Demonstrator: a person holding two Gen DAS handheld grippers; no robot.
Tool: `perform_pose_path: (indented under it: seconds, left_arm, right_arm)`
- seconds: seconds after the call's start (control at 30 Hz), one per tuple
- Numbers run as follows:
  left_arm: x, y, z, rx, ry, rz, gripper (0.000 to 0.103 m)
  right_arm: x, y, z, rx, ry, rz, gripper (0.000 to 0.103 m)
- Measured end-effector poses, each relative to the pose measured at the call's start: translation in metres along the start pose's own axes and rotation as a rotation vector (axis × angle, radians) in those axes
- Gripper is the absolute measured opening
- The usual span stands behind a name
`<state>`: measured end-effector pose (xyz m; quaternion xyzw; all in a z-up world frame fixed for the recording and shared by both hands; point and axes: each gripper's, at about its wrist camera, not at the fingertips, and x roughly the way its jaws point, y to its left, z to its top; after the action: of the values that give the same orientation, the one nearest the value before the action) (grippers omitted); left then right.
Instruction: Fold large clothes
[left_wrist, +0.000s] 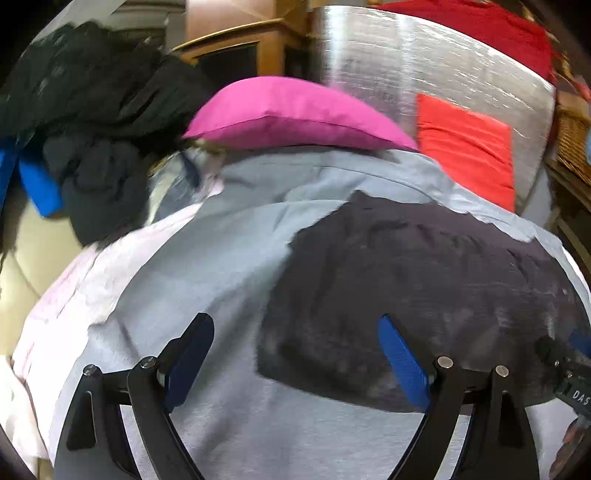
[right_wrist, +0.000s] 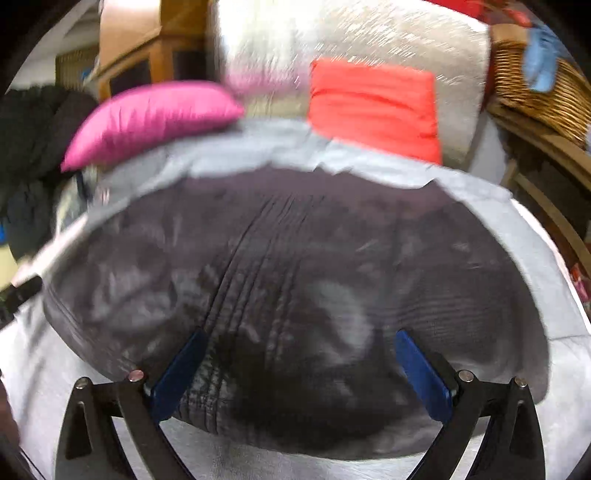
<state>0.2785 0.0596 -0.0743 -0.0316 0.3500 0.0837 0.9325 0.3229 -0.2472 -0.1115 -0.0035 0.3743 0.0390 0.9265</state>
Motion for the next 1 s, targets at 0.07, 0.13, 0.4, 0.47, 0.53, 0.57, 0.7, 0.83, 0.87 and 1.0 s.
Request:
perform_pose_path:
  seconds: [0.07, 0.13, 0.4, 0.47, 0.53, 0.57, 0.7, 0.83, 0.87, 1.0]
  left_arm:
    - [0.006, -0.015, -0.004, 0.039, 0.017, 0.010, 0.091]
    - [0.023, -0.031, -0.012, 0.118, 0.083, 0.052, 0.091]
    - [0.004, -0.029, -0.014, 0.162, -0.012, 0.120, 0.092]
    - [0.010, -0.022, -0.016, 0.152, -0.001, 0.138, 0.092]
    - [0.031, -0.017, -0.021, 0.146, 0.078, 0.136, 0.092]
    - [0.038, -0.016, -0.024, 0.144, 0.097, 0.127, 0.093]
    - [0.042, -0.007, -0.028, 0.090, 0.104, 0.086, 0.094]
    - [0.015, -0.005, -0.021, 0.073, 0.037, 0.101, 0.093]
    - [0.009, -0.002, -0.020, 0.065, 0.006, 0.106, 0.093]
    - [0.039, 0.009, -0.029, 0.047, 0.143, 0.107, 0.094]
  right_arm:
    - [0.003, -0.008, -0.003, 0.002, 0.017, -0.013, 0.103]
    - [0.024, -0.010, -0.010, -0.028, 0.093, -0.041, 0.103]
    - [-0.011, -0.036, -0.002, 0.039, 0.006, -0.022, 0.103]
    - [-0.021, -0.060, -0.003, 0.078, -0.012, -0.037, 0.103]
    - [-0.020, -0.083, -0.008, 0.111, -0.006, -0.080, 0.103]
    - [-0.015, -0.093, -0.011, 0.124, 0.012, -0.100, 0.103]
    - [0.016, -0.127, -0.030, 0.165, 0.093, -0.098, 0.103]
    - [0.003, -0.128, -0.021, 0.181, 0.077, -0.103, 0.103]
    - [-0.006, -0.133, -0.019, 0.207, 0.050, -0.090, 0.103]
    - [-0.011, -0.144, -0.025, 0.232, 0.044, -0.107, 0.103]
